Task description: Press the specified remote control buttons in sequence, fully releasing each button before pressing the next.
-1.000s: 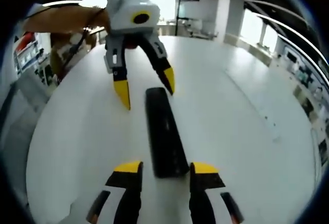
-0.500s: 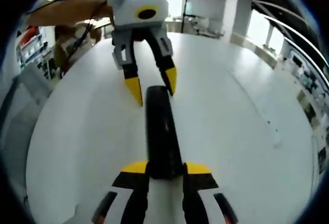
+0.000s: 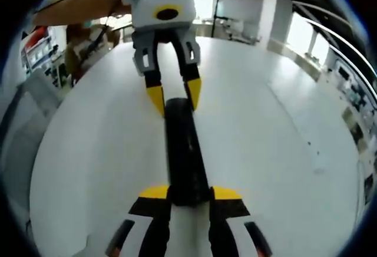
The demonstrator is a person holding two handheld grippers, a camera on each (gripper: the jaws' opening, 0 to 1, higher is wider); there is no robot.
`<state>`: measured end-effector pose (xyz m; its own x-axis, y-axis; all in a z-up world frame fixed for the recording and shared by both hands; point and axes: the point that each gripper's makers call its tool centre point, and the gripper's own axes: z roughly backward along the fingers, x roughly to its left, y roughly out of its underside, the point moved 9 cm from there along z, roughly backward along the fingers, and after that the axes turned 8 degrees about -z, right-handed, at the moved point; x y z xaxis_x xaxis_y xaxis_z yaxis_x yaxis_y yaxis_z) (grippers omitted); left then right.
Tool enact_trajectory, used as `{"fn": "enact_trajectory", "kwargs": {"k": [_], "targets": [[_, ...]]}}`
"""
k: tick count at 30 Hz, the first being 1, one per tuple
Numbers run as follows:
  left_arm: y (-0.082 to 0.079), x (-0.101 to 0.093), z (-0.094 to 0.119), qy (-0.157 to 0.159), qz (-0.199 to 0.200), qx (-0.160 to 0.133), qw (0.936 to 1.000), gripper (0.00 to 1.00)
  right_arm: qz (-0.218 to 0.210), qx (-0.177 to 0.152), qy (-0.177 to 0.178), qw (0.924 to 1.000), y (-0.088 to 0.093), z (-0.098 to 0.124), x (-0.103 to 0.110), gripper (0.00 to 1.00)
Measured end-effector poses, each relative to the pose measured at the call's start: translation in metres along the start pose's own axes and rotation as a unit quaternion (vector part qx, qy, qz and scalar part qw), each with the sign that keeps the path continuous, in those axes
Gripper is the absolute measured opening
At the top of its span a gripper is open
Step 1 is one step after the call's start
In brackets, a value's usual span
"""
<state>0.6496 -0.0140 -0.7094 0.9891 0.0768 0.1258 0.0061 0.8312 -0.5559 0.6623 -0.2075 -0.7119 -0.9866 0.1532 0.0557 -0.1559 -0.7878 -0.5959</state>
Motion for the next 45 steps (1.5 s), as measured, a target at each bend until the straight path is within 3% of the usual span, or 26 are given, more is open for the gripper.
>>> {"fn": "enact_trajectory", "kwargs": {"k": [8, 15, 35, 45], "targets": [[-0.001, -0.003, 0.001, -0.001, -0.016, 0.001, 0.9999, 0.23, 0.02, 0.007, 0.008, 0.9998, -0.001, 0.001, 0.003, 0.2], [-0.002, -0.016, 0.006, -0.001, -0.016, -0.001, 0.9999, 0.23, 0.022, 0.011, 0.006, 0.9997, -0.001, 0.004, 0.016, 0.19], [-0.016, -0.077, 0.03, -0.008, -0.01, -0.003, 0.9999, 0.23, 0.03, 0.006, 0.009, 0.9995, 0.0, 0.025, 0.078, 0.19], [-0.022, -0.116, 0.031, 0.002, -0.009, 0.003, 1.0, 0.23, 0.021, 0.002, 0.01, 0.9997, 0.013, 0.031, 0.117, 0.19]]}}
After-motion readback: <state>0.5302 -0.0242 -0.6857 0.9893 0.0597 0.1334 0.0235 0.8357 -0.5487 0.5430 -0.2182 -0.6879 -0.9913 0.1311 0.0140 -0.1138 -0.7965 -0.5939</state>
